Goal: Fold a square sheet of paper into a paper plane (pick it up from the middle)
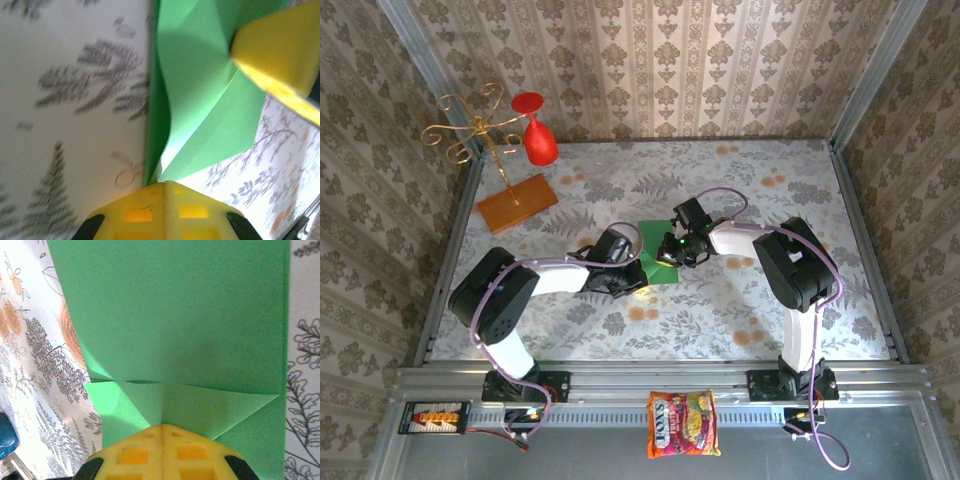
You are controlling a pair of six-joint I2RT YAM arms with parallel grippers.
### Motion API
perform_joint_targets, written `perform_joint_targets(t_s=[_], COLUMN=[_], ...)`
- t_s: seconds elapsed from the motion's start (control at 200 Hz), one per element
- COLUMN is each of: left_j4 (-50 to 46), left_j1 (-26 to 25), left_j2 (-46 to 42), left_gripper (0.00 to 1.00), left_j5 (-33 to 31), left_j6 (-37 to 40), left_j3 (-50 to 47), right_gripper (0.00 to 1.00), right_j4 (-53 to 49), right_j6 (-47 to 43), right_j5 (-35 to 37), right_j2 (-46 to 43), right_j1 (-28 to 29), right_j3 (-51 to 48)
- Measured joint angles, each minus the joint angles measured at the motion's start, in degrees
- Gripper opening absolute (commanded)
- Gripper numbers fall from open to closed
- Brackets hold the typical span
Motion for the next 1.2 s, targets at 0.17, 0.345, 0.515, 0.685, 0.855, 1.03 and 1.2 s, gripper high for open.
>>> perform_joint_targets(t_s=[0.17,0.345,0.515,0.685,0.855,1.03,1.2], left_j4=[-3.1,-2.6,-2.5,-2.9,-3.1,-0.2,0.9], left_j1=[0.2,0.7,1.1,1.1,1.1,1.2,1.4], left_j2=[-2.1,-1.0,1.6,3.7,3.9,3.6,3.5], left_gripper=[0.03,0.03,0.02,0.01,0.0,0.0,0.0], left_j5=[-0.3,-0.5,-1.3,-1.8,-2.2,-1.9,-1.5], left_j6=[0.0,-0.1,-0.3,-0.4,-1.0,-2.9,-3.4], left_j3=[1.1,3.9,5.7,6.1,5.8,3.9,3.3], right_gripper=[0.0,0.0,0.0,0.0,0.0,0.01,0.07], right_j4=[-0.1,-0.1,-0.1,-0.1,-0.1,0.3,-0.2], right_j6=[0.0,0.0,0.0,0.0,0.0,-0.2,-1.0], right_j5=[0.0,0.0,0.0,0.0,-0.1,-1.1,-2.7], right_j2=[0.1,0.1,0.1,0.1,0.1,0.1,-1.2], right_j1=[0.0,0.0,0.0,0.0,0.0,-0.2,-0.6], right_j3=[0.1,0.1,0.1,0.1,0.1,0.1,0.1])
